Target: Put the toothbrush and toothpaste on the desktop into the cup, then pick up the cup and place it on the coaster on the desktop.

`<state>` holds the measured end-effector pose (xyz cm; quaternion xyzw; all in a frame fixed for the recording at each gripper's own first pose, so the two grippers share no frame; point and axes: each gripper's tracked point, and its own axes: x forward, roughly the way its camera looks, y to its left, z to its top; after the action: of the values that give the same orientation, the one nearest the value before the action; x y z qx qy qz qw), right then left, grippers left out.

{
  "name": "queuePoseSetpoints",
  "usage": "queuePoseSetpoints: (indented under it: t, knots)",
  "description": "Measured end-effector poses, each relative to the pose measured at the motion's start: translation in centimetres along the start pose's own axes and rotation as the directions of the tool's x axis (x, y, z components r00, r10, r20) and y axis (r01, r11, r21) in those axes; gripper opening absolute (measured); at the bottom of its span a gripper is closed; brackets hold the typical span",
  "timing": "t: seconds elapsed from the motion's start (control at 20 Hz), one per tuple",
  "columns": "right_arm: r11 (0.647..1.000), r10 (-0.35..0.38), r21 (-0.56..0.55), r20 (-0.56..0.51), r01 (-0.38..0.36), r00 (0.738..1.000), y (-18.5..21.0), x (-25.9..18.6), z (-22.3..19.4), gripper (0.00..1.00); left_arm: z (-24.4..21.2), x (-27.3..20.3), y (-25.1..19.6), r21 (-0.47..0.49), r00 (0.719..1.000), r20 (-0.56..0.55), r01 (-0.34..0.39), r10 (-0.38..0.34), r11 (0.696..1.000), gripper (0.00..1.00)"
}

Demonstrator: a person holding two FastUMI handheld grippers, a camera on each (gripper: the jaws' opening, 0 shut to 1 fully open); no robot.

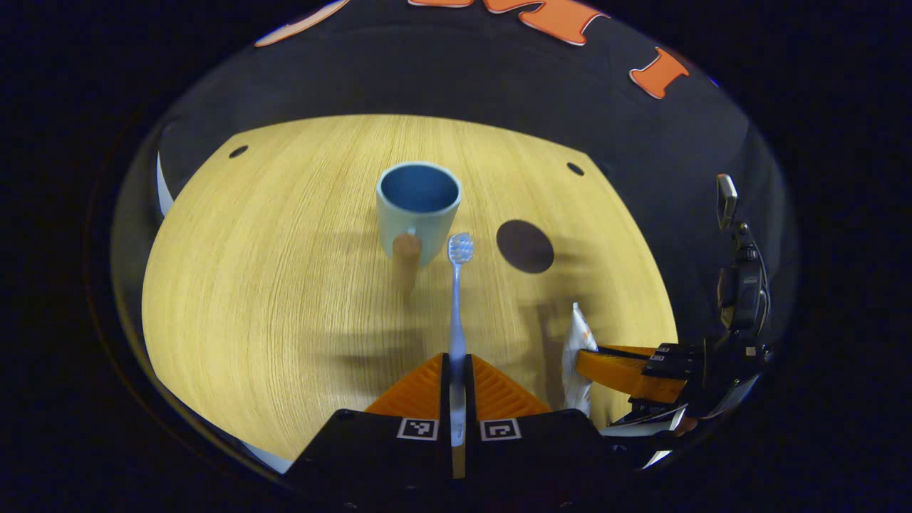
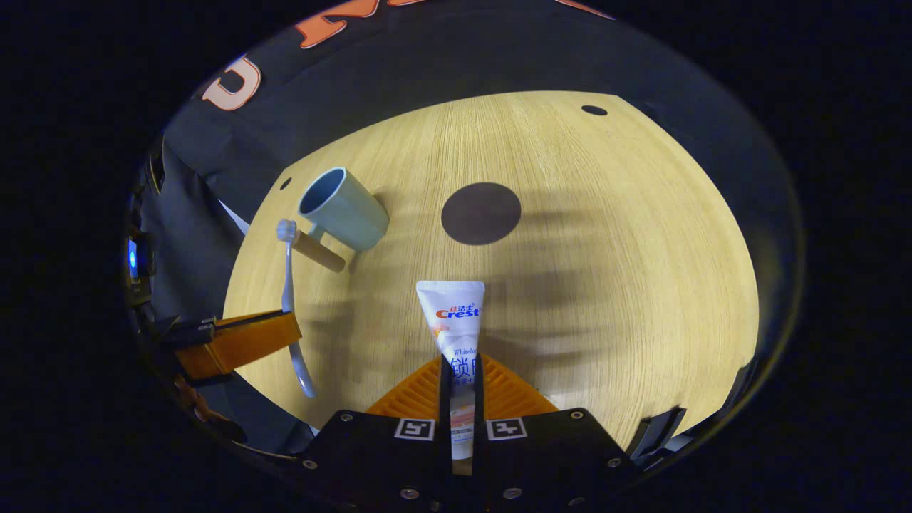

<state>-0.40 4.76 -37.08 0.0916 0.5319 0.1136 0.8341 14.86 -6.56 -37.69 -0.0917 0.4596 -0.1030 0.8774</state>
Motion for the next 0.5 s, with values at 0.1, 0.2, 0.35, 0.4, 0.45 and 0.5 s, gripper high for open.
queuePoseSetpoints:
  t: [0.1,0.2,0.35,0.4,0.45,0.5]
  knots:
    - [1.0,0.001,-0.003,0.039,-0.001,0.999,-0.2,-0.7,1.0,0.12,2.1,-0.9,0.2,0.021,0.997,0.07,0.016,-0.017,1.0,0.07]
    - [1.0,0.006,-0.006,0.082,-0.006,0.997,-0.2,-1.9,2.8,0.12,4.0,-1.8,0.9,0.018,0.992,0.124,0.022,-0.024,1.0,0.07]
    - [1.0,0.016,-0.014,0.143,-0.014,0.99,0.1,-3.1,5.0,0.12,6.8,-2.3,2.3,0.006,0.977,0.208,0.034,-0.035,0.999,0.07]
    - [1.0,0.018,-0.02,0.163,-0.015,0.986,0.1,-3.5,5.5,0.12,7.6,-2.2,2.6,0.011,0.971,0.235,0.03,-0.032,0.999,0.07]
    - [1.0,0.021,-0.026,0.181,-0.016,0.983,0.1,-4.0,6.2,0.12,8.5,-2.4,3.1,0.014,0.965,0.259,0.031,-0.033,0.999,0.07]
    - [0.999,0.023,-0.032,0.196,-0.017,0.98,0.2,-4.3,6.6,0.12,9.5,-2.8,3.4,0.015,0.959,0.281,0.032,-0.035,0.999,0.07]
